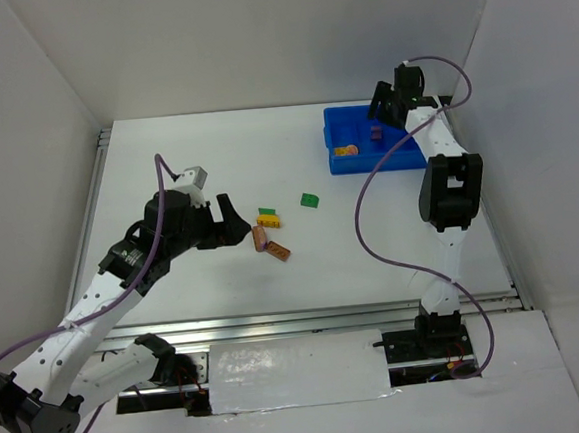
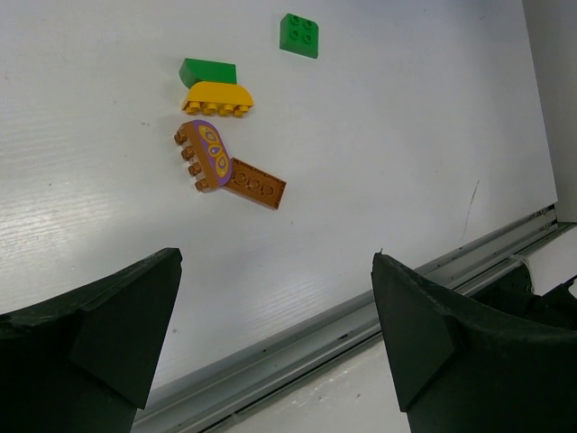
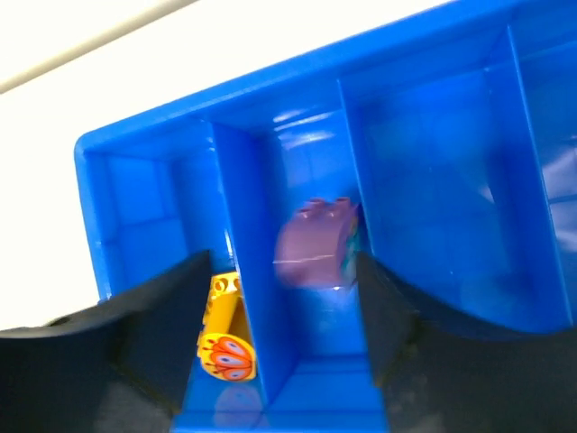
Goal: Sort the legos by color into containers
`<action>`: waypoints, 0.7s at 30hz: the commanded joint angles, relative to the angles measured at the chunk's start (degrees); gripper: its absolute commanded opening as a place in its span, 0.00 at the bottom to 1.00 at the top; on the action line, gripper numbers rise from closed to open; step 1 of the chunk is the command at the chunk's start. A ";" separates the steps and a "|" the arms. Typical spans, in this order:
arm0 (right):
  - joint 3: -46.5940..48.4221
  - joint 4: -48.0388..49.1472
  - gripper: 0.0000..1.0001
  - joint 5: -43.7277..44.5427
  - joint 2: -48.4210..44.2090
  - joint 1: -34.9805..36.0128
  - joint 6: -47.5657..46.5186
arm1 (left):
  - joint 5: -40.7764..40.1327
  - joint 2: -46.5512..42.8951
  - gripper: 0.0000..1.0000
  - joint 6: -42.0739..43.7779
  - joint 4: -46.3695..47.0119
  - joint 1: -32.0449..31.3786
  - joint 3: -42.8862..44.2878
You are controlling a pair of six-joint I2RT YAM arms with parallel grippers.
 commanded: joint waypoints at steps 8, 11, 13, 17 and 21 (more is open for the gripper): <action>3.69 -0.89 1.00 -0.99 -2.30 1.28 0.38 | -0.73 1.16 1.00 -0.29 0.36 0.22 0.73; 0.64 -0.80 1.00 -1.78 -6.50 1.28 1.52 | -3.43 1.59 1.00 -0.90 -0.70 0.22 0.74; -4.28 3.04 1.00 -3.27 -11.06 2.93 3.18 | -4.42 2.82 1.00 -1.69 -1.49 0.22 0.47; -19.03 6.58 0.99 -7.83 -25.28 5.58 6.26 | -4.60 6.86 1.00 -3.01 -1.84 0.05 -0.58; -29.86 6.85 1.00 -8.03 -35.66 10.32 7.41 | -5.74 13.80 1.00 -4.68 -2.02 -1.53 -0.15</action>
